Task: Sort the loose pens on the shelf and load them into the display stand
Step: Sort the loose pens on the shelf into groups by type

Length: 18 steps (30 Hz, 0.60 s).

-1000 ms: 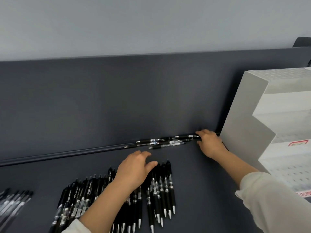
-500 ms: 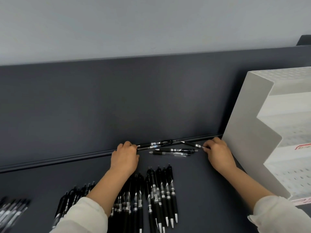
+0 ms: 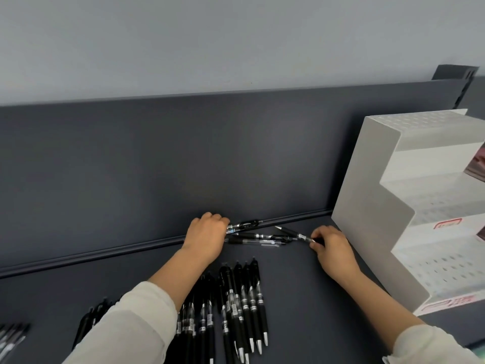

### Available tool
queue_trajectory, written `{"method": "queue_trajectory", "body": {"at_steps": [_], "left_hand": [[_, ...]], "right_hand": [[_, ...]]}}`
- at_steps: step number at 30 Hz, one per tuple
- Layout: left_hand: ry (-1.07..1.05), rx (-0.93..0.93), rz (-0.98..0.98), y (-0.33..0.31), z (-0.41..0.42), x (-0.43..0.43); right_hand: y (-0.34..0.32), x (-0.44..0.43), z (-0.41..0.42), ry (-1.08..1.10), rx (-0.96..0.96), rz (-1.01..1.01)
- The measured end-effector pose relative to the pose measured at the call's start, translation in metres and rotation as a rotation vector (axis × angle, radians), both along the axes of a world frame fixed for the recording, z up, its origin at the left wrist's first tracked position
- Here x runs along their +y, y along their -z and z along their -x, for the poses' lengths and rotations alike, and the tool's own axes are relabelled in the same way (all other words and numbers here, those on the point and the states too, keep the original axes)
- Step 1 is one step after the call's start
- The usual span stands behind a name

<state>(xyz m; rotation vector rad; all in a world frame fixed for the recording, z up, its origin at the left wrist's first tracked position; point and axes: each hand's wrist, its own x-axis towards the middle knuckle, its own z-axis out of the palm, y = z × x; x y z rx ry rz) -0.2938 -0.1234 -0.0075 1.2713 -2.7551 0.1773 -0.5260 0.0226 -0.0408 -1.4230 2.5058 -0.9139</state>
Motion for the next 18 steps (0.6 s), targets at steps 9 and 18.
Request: {"method": "queue_trajectory", "body": {"at_steps": [9, 18], "left_hand": [[-0.091, 0.062, -0.055, 0.009, 0.011, 0.01], [-0.128, 0.297, -0.226, -0.025, -0.031, 0.03]], "right_hand": [[-0.009, 0.015, -0.007, -0.035, -0.126, 0.014], [-0.034, 0.038, -0.038, -0.263, 0.073, 0.124]]}}
